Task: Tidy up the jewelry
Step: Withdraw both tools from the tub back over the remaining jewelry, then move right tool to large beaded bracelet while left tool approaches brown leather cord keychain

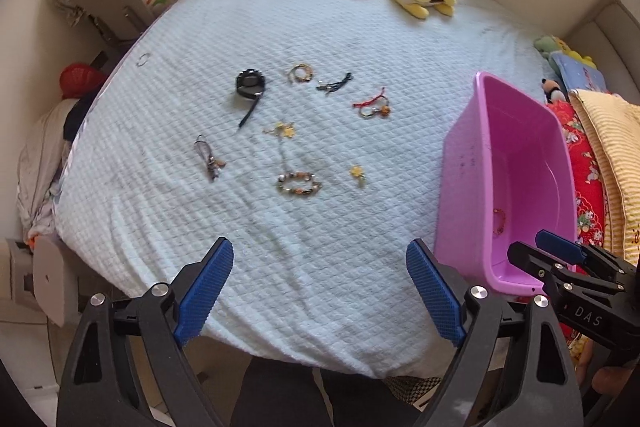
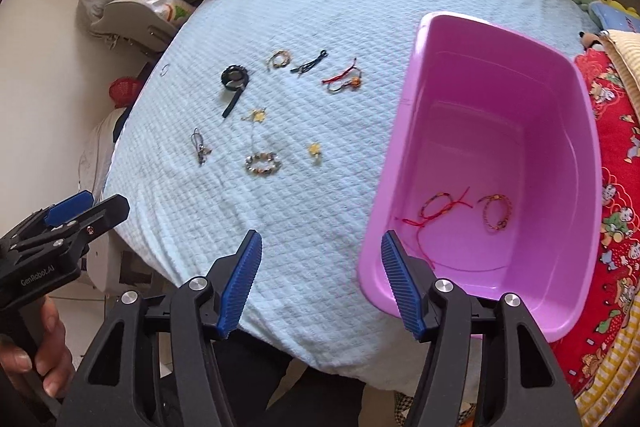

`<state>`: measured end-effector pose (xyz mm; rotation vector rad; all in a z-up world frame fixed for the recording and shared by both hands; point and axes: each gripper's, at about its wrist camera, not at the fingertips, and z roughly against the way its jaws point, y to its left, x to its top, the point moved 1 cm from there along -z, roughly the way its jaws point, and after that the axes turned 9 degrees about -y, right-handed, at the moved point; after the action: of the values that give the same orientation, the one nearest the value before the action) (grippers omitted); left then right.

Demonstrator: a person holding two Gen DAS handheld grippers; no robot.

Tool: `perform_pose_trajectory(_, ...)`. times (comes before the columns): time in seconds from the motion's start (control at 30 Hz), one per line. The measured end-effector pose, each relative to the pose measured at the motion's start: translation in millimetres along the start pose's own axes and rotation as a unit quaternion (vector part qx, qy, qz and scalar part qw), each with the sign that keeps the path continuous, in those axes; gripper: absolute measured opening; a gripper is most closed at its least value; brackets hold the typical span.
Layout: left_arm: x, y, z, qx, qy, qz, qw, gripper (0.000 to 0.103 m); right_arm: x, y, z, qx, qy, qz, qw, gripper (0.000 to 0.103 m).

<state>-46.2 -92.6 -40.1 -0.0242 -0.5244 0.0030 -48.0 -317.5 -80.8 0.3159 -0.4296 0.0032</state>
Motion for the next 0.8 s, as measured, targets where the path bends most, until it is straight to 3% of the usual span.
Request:
perform_pose_trajectory(0.23, 3, 88, -1, 0.043, -0.012, 0.052, 0.9976, 0.089, 4, 60, -28, 0.014, 0.005, 0.021, 1.000, 0.063)
perform_pose_trajectory(0.37, 11, 138, -10, 0.057, -0.019, 0.055, 0.9967, 0.092, 6, 88, -47, 0.004, 0.001, 0.003, 1.000, 0.063)
perform_pose_trajectory(0.5, 26, 178, -31, 0.049, -0.030, 0.025, 0.9980, 0.094, 4, 114, -67, -0.023, -0.011, -0.027, 0.999, 0.065)
perform_pose_trajectory(0.6, 41, 199, -54, 0.034, -0.028, -0.027, 0.9987, 0.094, -2, 129, -79, -0.051, -0.024, -0.076, 0.996, 0.065)
perform_pose_trajectory(0.8, 59, 227, -101, -0.001, -0.037, -0.107, 0.9935, 0.094, -20, 157, -105, -0.116, -0.045, -0.125, 0.984, 0.065)
